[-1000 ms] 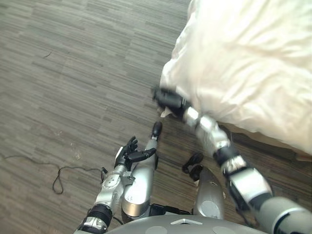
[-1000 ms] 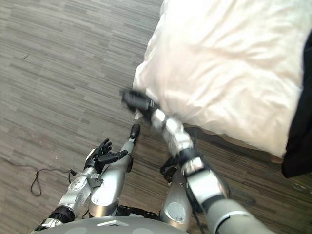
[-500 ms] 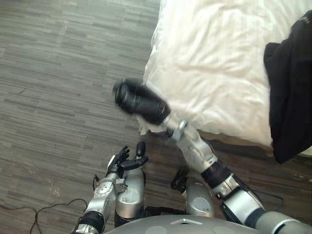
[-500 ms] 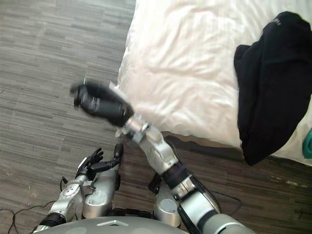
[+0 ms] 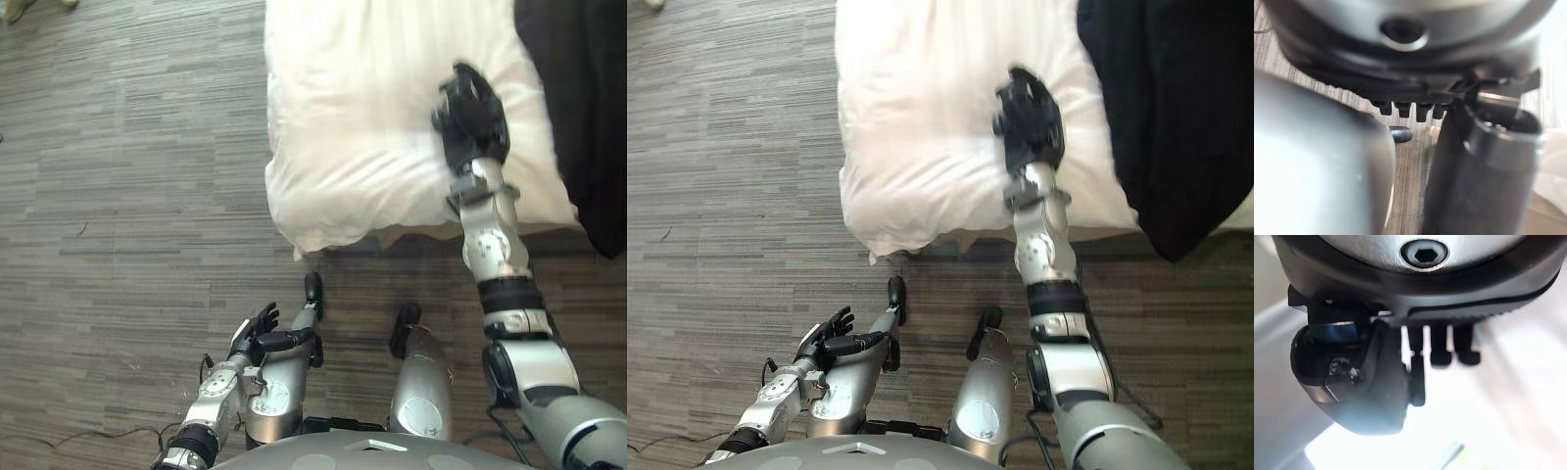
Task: Tidy up the quilt and then pick up the clothes from the bed and put them into the laundry hamper
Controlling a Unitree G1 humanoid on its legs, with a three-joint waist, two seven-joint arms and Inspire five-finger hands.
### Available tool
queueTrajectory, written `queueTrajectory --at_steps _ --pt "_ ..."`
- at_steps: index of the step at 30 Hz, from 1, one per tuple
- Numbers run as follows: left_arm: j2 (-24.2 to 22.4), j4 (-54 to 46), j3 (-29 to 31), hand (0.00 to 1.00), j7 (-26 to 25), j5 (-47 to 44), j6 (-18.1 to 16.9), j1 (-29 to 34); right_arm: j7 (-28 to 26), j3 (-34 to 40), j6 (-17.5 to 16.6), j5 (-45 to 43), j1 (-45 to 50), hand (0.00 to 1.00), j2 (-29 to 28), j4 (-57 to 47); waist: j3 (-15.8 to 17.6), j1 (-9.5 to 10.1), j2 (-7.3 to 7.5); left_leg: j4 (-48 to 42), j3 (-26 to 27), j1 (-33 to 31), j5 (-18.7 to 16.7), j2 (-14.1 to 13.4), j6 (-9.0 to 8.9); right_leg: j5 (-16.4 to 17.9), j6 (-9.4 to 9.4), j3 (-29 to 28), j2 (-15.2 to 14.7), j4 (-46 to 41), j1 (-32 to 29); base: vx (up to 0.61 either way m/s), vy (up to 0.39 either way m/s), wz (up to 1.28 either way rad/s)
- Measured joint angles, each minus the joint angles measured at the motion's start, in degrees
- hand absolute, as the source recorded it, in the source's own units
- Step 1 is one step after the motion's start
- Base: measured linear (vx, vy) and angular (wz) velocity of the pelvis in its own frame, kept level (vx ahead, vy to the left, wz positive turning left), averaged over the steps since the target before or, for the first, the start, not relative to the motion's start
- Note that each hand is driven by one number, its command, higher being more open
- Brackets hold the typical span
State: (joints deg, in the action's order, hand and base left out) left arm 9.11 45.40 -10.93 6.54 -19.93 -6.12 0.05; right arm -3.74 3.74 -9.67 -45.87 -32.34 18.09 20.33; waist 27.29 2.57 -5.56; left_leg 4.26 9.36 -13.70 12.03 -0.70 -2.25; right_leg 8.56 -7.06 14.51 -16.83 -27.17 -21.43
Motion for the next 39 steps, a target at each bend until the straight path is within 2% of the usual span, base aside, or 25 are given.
queueTrajectory --at_steps 4,6,7,9,12,13,14,16,18,20,22,23,25,27,30,34,35,37,38,39 --pt "-0.3 0.2 0.3 1.00 -1.5 0.0 -0.2 -0.1 -0.9 0.1 -3.3 0.7 8.8 0.00 -1.2 -5.4 0.1 -1.52 0.44 -0.4 2.6 0.3 -1.2 -0.6 -0.44 -0.1 -0.03 -2.3 1.0 0.6 -0.9 0.04 -0.048 -0.33" --pt "-0.3 0.1 1.6 1.00 -2.5 -0.1 -0.1 0.1 -2.5 1.9 -6.9 2.8 18.4 0.00 -4.3 -10.2 0.5 -2.68 1.38 -1.0 3.6 0.2 -2.2 -1.2 -0.72 -0.1 -0.05 -2.7 1.6 1.6 -0.7 0.08 -0.045 -0.21" --pt "-0.3 0.1 2.5 1.00 -2.8 -0.1 -0.1 0.4 -2.9 2.4 -7.5 2.8 21.9 0.00 -5.4 -10.8 0.5 -3.13 2.01 -1.2 4.1 0.3 -2.6 -1.3 -0.77 -0.2 -0.10 -3.0 1.9 1.9 -0.6 0.10 -0.039 -0.25" --pt "-0.2 -0.5 4.7 1.00 -3.3 -0.1 -0.1 0.6 -4.0 5.6 -6.8 2.8 32.9 0.00 -8.1 -8.1 1.0 -4.27 3.88 -2.3 5.3 0.3 -4.1 -1.7 -0.99 -0.3 -0.28 -3.9 2.3 3.0 -0.3 0.13 -0.030 -0.28" --pt "-0.4 -1.2 6.5 1.00 -3.4 -0.2 -0.1 0.9 -4.8 9.4 -4.9 2.8 42.6 0.00 -10.4 -1.8 1.6 -5.68 4.89 -2.5 6.6 1.2 -5.3 -1.9 -1.20 -0.4 -0.26 -4.9 2.7 3.6 0.3 0.15 -0.019 -0.26" --pt "-0.9 -1.2 7.8 1.00 -3.5 -0.2 -0.1 1.5 -5.9 10.3 -4.1 2.9 46.7 0.00 -11.3 0.8 1.8 -6.68 5.36 -2.6 7.3 2.6 -6.1 -1.9 -1.35 -0.4 -0.25 -5.4 2.9 4.3 1.7 0.23 -0.023 -0.29" --pt "-0.9 -1.2 8.9 1.00 -3.3 -0.1 -0.1 2.0 -8.1 10.4 -4.2 3.4 50.5 1.00 -12.0 3.1 1.8 -7.95 5.58 -3.2 7.8 4.1 -7.1 -2.0 -1.47 -0.4 -0.25 -5.6 2.9 5.0 3.5 0.20 -0.019 -0.28" --pt "-1.8 -2.0 10.1 1.00 -3.3 -0.1 -0.2 2.4 -11.5 10.4 -4.3 5.4 54.8 1.00 -11.8 6.6 1.6 -9.04 5.89 -3.2 8.3 6.9 -8.0 -2.1 -1.70 -0.4 -0.27 -5.7 3.2 6.5 6.8 0.18 -0.004 -0.20" --pt "-2.3 -2.4 10.2 1.00 -2.9 0.0 -0.1 2.4 -14.5 10.1 -4.5 9.6 56.2 1.00 -12.4 11.1 0.4 -9.19 6.77 -3.2 8.7 8.6 -8.6 -2.3 -1.73 -0.5 -0.43 -5.7 3.5 7.8 8.9 0.12 -0.002 -0.11" --pt "-2.4 -0.9 10.2 1.00 -2.0 0.0 1.4 2.4 -17.9 9.9 -4.5 14.2 55.8 1.00 -13.9 17.9 -3.5 -9.07 7.89 -3.0 8.1 9.8 -8.7 -2.9 -1.80 -0.9 -0.69 -4.6 4.0 10.5 11.7 0.09 -0.015 0.13" --pt "-2.4 1.2 10.2 1.00 -1.6 0.1 2.9 2.4 -19.5 9.5 -4.5 14.3 55.3 1.00 -14.7 21.3 -5.7 -9.00 8.29 -2.8 7.2 11.4 -8.8 -3.0 -1.94 -1.3 -0.68 -3.1 4.2 12.6 15.1 0.07 0.001 0.28" --pt "-2.6 3.6 10.4 1.00 -1.4 0.3 4.3 2.9 -18.7 9.9 -4.5 16.4 54.1 1.00 -15.0 23.9 -8.5 -8.86 8.17 -1.7 6.6 12.9 -9.0 -3.3 -2.11 -2.2 -0.69 -2.2 4.8 15.3 17.7 0.06 0.032 0.23" --pt "-2.7 5.1 11.4 1.00 -1.6 1.1 5.8 3.2 -17.8 10.0 -4.4 17.1 52.9 1.00 -14.9 25.0 -10.6 -8.55 8.05 -0.6 6.6 14.0 -8.8 -3.4 -2.05 -3.3 -0.71 -2.1 5.3 17.6 19.2 0.02 0.042 -0.01" --pt "-2.5 6.8 12.7 1.00 -2.8 2.6 8.3 3.2 -15.4 11.4 -2.8 27.7 51.0 1.00 -14.6 26.8 -12.8 -7.67 7.89 0.5 6.8 15.8 -8.4 -3.3 -1.90 -5.0 -0.98 -2.2 5.8 20.9 21.7 -0.02 0.042 -0.12" --pt "-2.2 9.2 14.7 1.00 -3.3 5.1 10.2 3.3 -15.0 13.1 -1.9 34.9 48.0 1.00 -13.5 32.4 -14.7 -7.46 7.93 0.6 7.1 17.9 -8.5 -2.9 -1.91 -5.5 -1.30 -2.3 6.0 23.3 24.4 -0.05 0.037 -0.05" --pt "-2.3 11.4 16.8 1.00 -2.5 10.8 11.5 4.4 -14.3 14.0 -0.8 36.0 46.4 1.00 -13.0 35.2 -16.1 -7.35 6.92 0.6 9.2 19.6 -9.0 -3.3 -2.44 -6.1 -0.93 -5.4 6.7 23.8 24.5 -0.05 0.018 -0.39" --pt "-2.2 11.4 18.8 1.00 -2.0 12.1 11.5 4.7 -14.2 14.3 -0.7 36.4 45.5 1.00 -12.7 35.9 -16.2 -7.20 6.98 -0.5 9.5 20.2 -10.0 -3.4 -2.96 -6.8 -0.85 -7.8 7.2 24.7 24.3 -0.03 0.021 -0.97" --pt "-2.4 11.3 22.9 1.00 -0.9 12.9 11.4 4.8 -14.2 14.3 -0.5 36.8 44.2 1.00 -12.6 37.2 -16.0 -6.42 7.65 -10.4 2.2 17.6 -14.8 -4.4 -1.82 -7.7 -0.65 -12.8 7.5 24.7 23.7 -0.04 0.006 -1.31" --pt "-3.4 10.6 25.1 1.00 -0.8 12.8 11.1 5.3 -14.3 13.7 -0.3 37.0 44.1 1.00 -12.3 37.2 -16.1 -5.17 7.19 -18.8 -2.6 15.0 -19.1 -5.4 -1.48 -7.8 -0.51 -17.1 8.7 23.7 22.5 -0.07 0.006 -1.38" --pt "-4.0 10.0 25.9 1.00 -0.8 12.8 10.9 5.9 -14.3 13.5 0.0 37.6 44.1 1.00 -11.9 37.1 -16.3 -4.71 6.90 -23.2 -4.3 13.7 -21.4 -6.1 -1.56 -7.8 -0.50 -19.2 9.6 23.1 21.8 -0.09 0.059 -1.84"
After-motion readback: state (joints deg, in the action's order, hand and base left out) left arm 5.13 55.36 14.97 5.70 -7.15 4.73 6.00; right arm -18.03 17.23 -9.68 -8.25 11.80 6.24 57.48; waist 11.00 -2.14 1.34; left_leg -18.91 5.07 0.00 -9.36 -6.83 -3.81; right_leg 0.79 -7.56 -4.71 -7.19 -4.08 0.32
